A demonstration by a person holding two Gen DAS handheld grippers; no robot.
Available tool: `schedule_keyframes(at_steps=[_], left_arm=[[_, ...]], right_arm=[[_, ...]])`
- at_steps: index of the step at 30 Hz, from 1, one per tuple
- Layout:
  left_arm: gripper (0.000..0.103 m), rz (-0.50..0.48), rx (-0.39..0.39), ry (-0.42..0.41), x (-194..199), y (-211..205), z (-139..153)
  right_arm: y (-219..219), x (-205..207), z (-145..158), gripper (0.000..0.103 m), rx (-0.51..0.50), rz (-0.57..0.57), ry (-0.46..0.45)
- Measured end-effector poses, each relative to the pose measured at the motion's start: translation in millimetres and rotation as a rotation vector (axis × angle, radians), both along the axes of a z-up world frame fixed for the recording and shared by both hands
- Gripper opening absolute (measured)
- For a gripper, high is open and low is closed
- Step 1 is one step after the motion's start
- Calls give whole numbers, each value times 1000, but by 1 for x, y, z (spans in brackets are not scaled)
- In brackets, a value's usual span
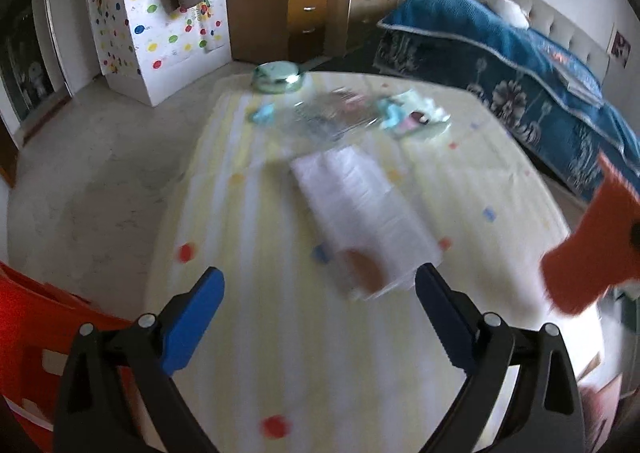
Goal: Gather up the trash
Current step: 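Grasp the white paper packet with the left gripper and lift it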
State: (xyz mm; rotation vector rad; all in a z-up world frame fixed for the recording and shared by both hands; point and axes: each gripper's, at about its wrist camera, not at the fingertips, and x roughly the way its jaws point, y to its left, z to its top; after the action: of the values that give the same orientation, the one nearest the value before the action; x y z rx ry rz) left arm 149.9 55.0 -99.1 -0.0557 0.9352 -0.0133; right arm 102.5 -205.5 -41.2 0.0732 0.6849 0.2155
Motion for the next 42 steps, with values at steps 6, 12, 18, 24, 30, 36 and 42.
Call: schedule_keyframes(at_steps=[6, 12, 18, 24, 30, 36, 42], left_arm=[[96, 56, 27, 36, 38, -33, -18], [97, 94, 121, 64, 46, -39, -34], [77, 116, 90, 71, 28, -23, -30], [24, 11, 80, 66, 13, -26, -23], [15, -92, -71, -29, -24, -30, 10], [15, -215, -73, -166, -66, -71, 56], [15, -350, -82, -239, -86, -128, 79]], right_arm=[[-6, 0, 1, 11, -1, -10, 8], [-16, 0, 0, 11, 12, -26, 18], [-21, -3, -4, 11, 27, -32, 16], [-23, -8, -3, 11, 34, -29, 17], [-28, -22, 4, 11, 35, -48, -1], [-43, -42, 9, 11, 32, -87, -11], [-73, -69, 12, 11, 19, -161, -20]])
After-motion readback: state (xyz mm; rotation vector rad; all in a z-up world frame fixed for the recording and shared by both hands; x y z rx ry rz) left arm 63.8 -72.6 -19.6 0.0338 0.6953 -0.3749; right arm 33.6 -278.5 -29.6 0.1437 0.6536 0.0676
